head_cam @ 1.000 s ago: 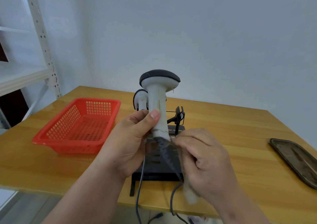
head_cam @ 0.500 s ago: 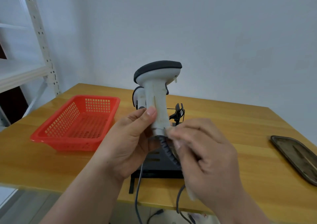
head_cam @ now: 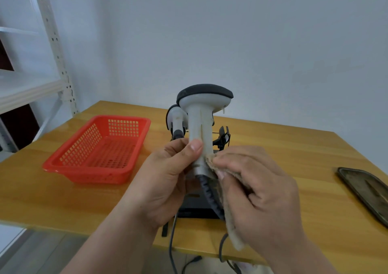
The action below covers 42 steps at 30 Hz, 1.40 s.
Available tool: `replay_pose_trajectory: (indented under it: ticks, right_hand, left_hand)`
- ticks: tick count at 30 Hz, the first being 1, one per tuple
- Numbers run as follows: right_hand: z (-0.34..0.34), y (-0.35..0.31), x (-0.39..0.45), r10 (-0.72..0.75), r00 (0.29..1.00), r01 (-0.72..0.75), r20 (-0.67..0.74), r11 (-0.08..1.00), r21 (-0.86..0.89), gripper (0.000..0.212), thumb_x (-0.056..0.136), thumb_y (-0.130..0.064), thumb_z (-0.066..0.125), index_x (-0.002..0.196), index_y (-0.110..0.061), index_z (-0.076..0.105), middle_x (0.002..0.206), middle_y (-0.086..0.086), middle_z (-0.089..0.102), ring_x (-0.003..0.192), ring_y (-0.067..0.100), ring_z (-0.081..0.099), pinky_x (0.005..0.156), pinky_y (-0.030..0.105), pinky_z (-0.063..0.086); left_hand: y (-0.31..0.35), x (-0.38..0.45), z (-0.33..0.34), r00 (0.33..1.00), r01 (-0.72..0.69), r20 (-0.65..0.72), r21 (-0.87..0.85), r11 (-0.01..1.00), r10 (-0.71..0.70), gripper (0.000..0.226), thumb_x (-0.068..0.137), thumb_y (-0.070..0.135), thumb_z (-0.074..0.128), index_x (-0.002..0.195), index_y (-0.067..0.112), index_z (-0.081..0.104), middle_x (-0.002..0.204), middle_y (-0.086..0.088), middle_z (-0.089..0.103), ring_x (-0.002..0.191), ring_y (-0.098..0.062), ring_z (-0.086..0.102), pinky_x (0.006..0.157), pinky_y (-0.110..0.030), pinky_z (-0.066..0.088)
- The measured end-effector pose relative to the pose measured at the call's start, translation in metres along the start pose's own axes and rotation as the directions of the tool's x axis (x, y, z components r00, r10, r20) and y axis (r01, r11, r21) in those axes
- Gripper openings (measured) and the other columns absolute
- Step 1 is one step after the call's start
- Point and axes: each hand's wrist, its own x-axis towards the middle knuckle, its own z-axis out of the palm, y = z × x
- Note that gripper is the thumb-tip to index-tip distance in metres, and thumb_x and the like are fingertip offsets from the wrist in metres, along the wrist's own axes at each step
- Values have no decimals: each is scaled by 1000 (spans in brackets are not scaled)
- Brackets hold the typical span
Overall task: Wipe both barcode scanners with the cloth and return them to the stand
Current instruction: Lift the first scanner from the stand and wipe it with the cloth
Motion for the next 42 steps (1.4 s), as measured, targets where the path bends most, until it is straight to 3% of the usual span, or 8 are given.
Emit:
replay_pose_trajectory:
  ticks: [5,18,22,26,30,35,39,42]
  right_hand:
    - [1,6,3,-5,1000,5,-13,999,-37,17,82,6,65,92,-2,76,96,3,69,92,17,65,78,29,53]
    - [8,-6,-3,-100,994,102,52,994,-31,19,89,3,57,93,-2,75,96,8,70,90,24,64,79,31,51]
    - [6,4,6,46,999,-46,-4,999,-27,17,87,1,61,93,-4,75,96,2,69,93,16,64,79,29,52]
    - [15,-13,-4,-120,991,124,67,990,-63,21,88,4,56,94,-1,75,95,8,70,86,25,62,78,32,50]
    - [9,7,8,99,994,-101,-38,992,-73,20,83,3,63,95,-6,76,97,0,68,94,15,64,82,28,53]
    - [16,-8,-2,-92,994,96,55,991,-92,19,86,5,59,94,-2,75,96,7,70,89,22,63,84,26,50]
    - [7,7,6,121,991,-124,-49,990,-70,20,81,5,64,94,-5,76,96,2,69,94,16,65,83,20,52]
    - [12,-11,-3,-50,999,52,21,994,-98,17,85,5,61,93,0,75,95,8,69,88,24,64,80,29,51]
  left_hand:
    - [-5,0,-2,1000,7,17,-47,999,-6,53,72,31,69,112,-3,61,89,-17,68,77,-27,65,67,-36,58]
    - [-10,1,-4,999,0,-43,11,1000,1,55,79,34,65,116,-6,60,110,-31,57,103,-42,51,101,-58,35]
    - [-11,1,-2,999,-17,-47,5,1000,17,54,79,35,65,116,-4,61,110,-28,59,103,-41,52,100,-57,35]
    - [-11,-1,-8,999,6,-40,-29,1000,-7,55,83,34,62,120,-6,58,116,-34,56,107,-45,51,99,-53,40]
    - [-12,-4,-6,999,-11,-40,-14,1000,11,57,80,36,64,121,-3,60,129,-38,50,109,-42,51,105,-60,33]
    - [-11,-5,-11,1000,0,-16,-42,999,0,57,81,35,63,121,-5,59,123,-38,54,110,-44,52,99,-51,44]
    - [-17,-4,-12,1000,-2,7,-26,1000,3,55,77,38,64,115,-2,64,111,-26,62,103,-38,56,96,-49,45]
    - [-12,-5,-14,1000,-7,27,-64,998,9,58,81,38,67,119,-5,60,107,-25,62,102,-38,56,95,-48,45]
